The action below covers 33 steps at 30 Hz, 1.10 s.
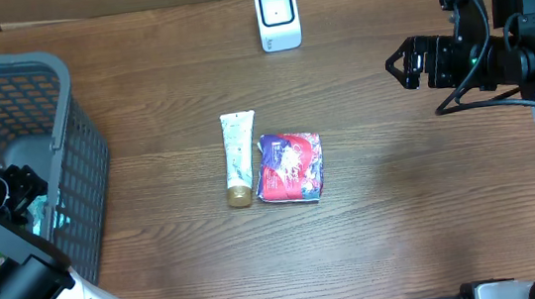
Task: Scan the item barcode
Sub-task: 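Reach into the basket and grasp the mint-green wipes packet with left gripper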
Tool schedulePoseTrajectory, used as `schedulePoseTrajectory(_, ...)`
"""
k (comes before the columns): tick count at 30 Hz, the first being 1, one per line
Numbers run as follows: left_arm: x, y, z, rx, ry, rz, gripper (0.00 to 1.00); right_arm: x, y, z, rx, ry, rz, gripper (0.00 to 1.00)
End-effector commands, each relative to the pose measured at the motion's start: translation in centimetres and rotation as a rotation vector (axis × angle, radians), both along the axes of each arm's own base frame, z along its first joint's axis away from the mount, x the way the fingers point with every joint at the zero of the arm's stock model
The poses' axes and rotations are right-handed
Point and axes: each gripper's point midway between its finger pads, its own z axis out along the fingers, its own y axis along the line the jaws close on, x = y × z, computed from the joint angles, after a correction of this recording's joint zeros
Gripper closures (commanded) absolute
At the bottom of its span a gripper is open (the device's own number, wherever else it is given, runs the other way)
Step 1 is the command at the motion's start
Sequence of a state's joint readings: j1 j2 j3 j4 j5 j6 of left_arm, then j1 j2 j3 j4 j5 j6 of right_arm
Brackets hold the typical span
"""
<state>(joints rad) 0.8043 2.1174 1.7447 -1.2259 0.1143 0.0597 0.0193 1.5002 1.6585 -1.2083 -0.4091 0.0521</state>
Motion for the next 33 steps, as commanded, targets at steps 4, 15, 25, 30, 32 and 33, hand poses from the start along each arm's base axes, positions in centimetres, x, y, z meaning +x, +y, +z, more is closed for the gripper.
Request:
schedulePoseTrajectory(4, -0.7, -0.3, -2.8, 0.011, 0.114, -0.042, 0.27, 0.0, -0.6, -0.1, -0.015, 0.0, -0.021, 0.0)
schedulePoseTrajectory(15, 0.2, -0.5, -3.7, 0.026, 0.111, -0.039, 0.25, -0.1, -0.7, -0.2, -0.021, 0.006, -0.025, 0.0)
schedulePoseTrajectory(25, -1.6, -2.1, -6.1, -0.02, 0.165, 0.006, 0.72, -0.1, -0.7, -0.1, -0.021, 0.004, -0.025, 0.0)
schedulePoseTrajectory(30, -1.6, -2.2, -5.4, -0.026, 0.175, 0.039, 0.88, -0.1, -0.7, -0.1, -0.021, 0.004, -0.025, 0.0)
schedulePoseTrajectory(32, -1.4, -2.0, -4.3, -0.029, 0.177, 0.048, 0.92, -0.1, -0.7, -0.1, -0.021, 0.004, -0.025, 0.0)
schedulePoseTrajectory(33, -1.1, -1.9, -3.4, -0.032, 0.171, 0.051, 0.94, -0.1, -0.7, -0.1, -0.021, 0.004, -0.025, 0.0)
